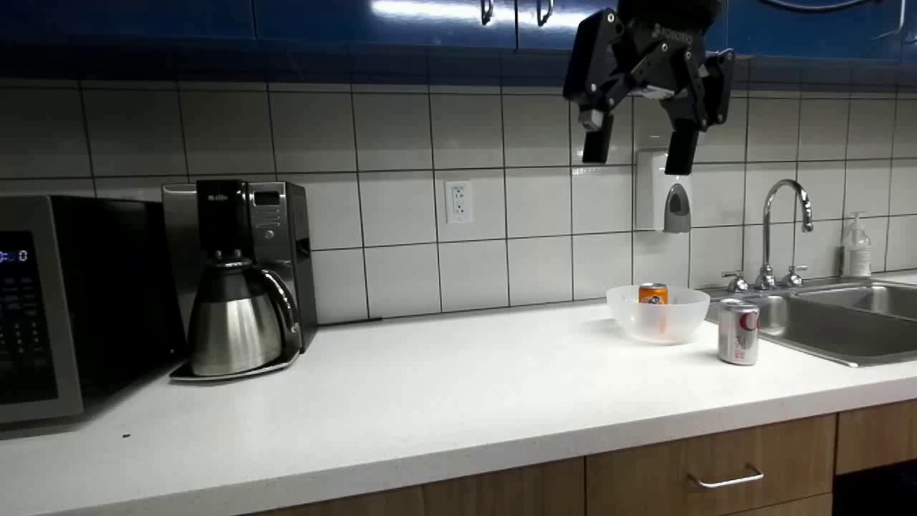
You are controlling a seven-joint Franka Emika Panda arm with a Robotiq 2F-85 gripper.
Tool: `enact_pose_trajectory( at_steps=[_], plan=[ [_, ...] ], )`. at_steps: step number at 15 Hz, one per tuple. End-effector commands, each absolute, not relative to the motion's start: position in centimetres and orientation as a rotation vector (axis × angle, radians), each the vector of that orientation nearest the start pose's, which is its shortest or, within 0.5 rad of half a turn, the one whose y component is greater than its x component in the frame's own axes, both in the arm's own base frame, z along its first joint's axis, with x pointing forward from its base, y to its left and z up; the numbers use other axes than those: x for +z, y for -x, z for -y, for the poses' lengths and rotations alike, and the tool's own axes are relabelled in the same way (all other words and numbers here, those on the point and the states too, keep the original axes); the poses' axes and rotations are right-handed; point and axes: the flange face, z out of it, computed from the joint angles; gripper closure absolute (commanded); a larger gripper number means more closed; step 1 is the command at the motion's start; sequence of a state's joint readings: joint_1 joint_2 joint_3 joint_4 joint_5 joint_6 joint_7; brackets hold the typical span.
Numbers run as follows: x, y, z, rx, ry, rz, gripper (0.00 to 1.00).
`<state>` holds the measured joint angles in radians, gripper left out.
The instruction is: Pick up the orange canned drink from the clear bowl and place it on the white kitchen counter
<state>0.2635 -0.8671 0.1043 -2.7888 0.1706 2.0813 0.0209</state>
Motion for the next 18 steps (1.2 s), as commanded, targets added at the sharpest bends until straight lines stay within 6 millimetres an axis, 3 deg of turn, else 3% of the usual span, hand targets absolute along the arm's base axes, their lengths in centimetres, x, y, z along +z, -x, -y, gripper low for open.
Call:
enact_pose_trajectory(
  at_steps=[1, 11, 18],
  plan=[
    [45.3, -28.4, -11.7, -0.213, 3.009, 0.370, 0.00],
    [45.4, -28.6, -11.5, -0.253, 3.060, 0.332, 0.00],
    [46.3, -30.8, -8.9, -0.425, 3.158, 0.220, 0.00]
  ],
)
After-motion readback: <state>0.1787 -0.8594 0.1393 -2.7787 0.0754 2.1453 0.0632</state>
